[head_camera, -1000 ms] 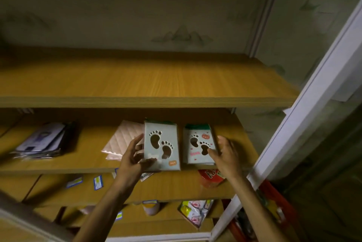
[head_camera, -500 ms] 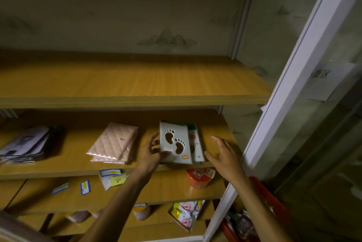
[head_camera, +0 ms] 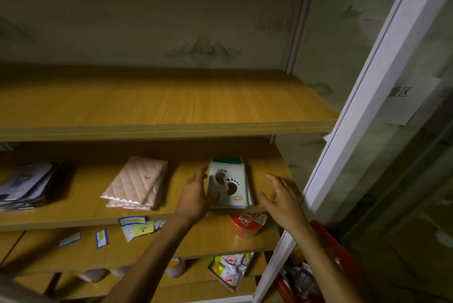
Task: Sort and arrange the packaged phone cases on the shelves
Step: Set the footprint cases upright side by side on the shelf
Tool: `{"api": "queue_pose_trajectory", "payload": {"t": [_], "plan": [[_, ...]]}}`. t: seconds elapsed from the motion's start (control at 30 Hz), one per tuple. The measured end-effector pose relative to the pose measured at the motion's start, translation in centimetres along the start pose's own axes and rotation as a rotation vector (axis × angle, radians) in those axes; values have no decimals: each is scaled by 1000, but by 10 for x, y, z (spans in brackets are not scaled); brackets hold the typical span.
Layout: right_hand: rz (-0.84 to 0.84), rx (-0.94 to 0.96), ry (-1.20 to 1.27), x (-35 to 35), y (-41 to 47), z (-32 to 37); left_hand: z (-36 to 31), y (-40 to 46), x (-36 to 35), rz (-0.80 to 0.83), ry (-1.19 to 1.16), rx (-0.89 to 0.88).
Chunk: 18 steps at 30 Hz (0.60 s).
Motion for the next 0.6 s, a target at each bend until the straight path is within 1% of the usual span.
{"api": "queue_pose_trajectory", "payload": {"t": [0.2,0.33,0.5,0.6], "plan": [[50,3,4,-6,-4,5,6,-14,22,-22,180,-74],[105,-14,13,-13,0,10,12,-19,33,12,237,-95],[147,-52,13,-24,13,18,21,-11,37,29,249,-112],[174,-85,33,-31,21,21,30,-1,34,57,185,-88]]}}
Point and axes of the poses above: each hand's wrist, its own y-axis towards the middle knuckle, its own x-axis out of the back of the hand, z = x × y, the point moved 1 cm from there along y, towards the middle knuckle, and after that the axes turned 7 degrees about -z, right-handed, at the moved point
